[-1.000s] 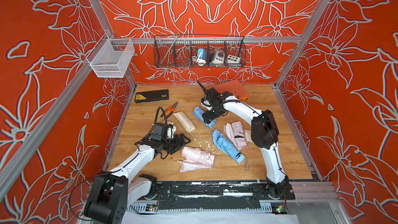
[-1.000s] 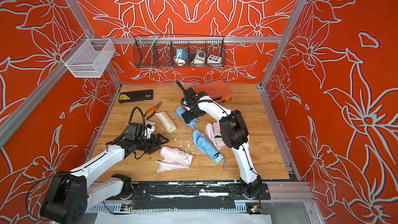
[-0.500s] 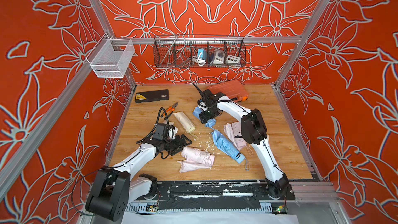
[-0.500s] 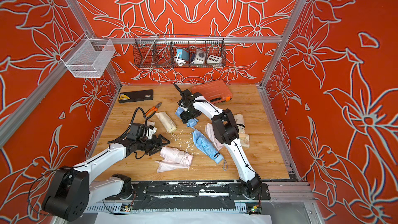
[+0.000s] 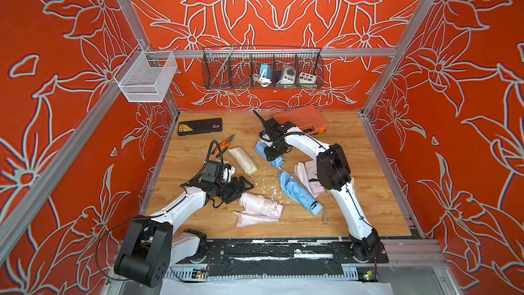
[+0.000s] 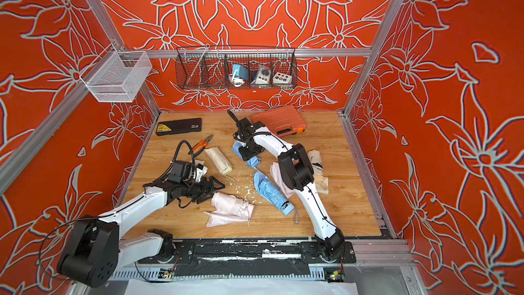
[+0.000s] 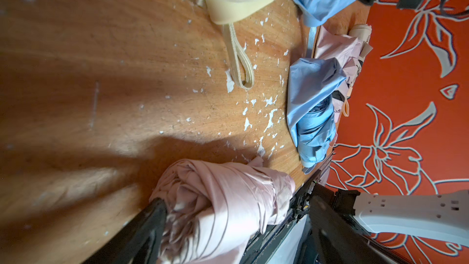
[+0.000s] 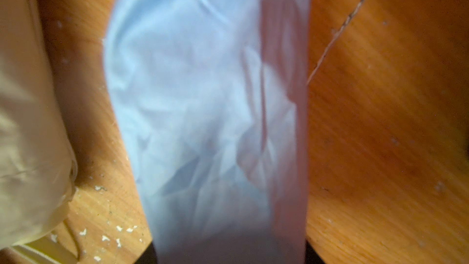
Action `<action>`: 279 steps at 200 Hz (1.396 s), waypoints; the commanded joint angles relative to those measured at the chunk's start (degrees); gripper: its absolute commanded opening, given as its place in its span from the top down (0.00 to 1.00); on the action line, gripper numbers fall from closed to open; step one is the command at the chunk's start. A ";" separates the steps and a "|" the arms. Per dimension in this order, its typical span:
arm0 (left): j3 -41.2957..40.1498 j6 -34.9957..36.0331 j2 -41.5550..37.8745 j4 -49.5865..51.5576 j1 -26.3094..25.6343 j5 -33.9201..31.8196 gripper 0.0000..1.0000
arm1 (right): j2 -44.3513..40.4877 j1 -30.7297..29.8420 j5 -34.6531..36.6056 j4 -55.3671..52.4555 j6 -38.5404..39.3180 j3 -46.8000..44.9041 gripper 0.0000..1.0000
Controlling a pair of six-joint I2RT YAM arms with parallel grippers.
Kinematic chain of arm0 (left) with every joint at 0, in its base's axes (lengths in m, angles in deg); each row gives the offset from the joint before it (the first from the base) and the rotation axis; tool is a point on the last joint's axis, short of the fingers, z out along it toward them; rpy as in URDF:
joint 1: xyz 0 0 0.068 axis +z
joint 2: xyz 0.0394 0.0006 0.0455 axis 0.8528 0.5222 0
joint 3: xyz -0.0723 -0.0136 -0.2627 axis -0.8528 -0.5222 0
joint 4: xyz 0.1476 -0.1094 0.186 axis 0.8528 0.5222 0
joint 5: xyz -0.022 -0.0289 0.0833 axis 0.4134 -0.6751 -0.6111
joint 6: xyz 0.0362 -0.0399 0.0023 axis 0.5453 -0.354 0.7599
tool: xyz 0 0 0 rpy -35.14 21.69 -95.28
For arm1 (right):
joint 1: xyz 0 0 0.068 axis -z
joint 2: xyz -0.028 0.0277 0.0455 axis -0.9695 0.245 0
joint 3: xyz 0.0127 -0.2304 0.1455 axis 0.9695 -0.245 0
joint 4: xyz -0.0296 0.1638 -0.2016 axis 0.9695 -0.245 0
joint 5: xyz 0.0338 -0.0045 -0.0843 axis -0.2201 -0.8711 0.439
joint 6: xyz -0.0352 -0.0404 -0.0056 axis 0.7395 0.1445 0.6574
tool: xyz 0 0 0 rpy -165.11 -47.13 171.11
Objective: Take umbrellas out of sleeves
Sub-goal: Pick up the umbrella from the center of the board.
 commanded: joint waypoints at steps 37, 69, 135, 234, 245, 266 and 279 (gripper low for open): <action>6.83 4.03 0.25 2.11 -0.34 0.05 0.12 | -11.94 -0.32 -4.74 0.40 0.13 -2.62 0.57; 9.65 4.72 -0.25 0.17 -0.26 1.84 0.12 | -18.41 -0.32 -8.21 -2.93 -0.35 -3.81 0.57; 16.31 2.64 1.95 -7.99 -0.80 10.28 0.12 | -37.98 -0.32 -12.46 -3.91 -6.91 -23.37 0.57; 20.36 -1.98 5.14 -15.39 -10.85 14.93 0.02 | -53.71 -0.32 -15.80 -8.65 -10.32 -34.79 0.57; 20.80 -2.41 5.42 -15.50 -11.21 14.94 0.02 | -54.47 -0.32 -16.07 -8.84 -10.58 -34.75 0.58; 21.04 -4.18 5.44 -16.85 -11.36 15.46 0.02 | -55.13 -0.32 -16.66 -9.30 -10.97 -34.50 0.58; 22.03 -4.71 5.51 -17.14 -11.75 15.45 0.02 | -55.41 -0.32 -17.31 -9.61 -11.03 -34.03 0.58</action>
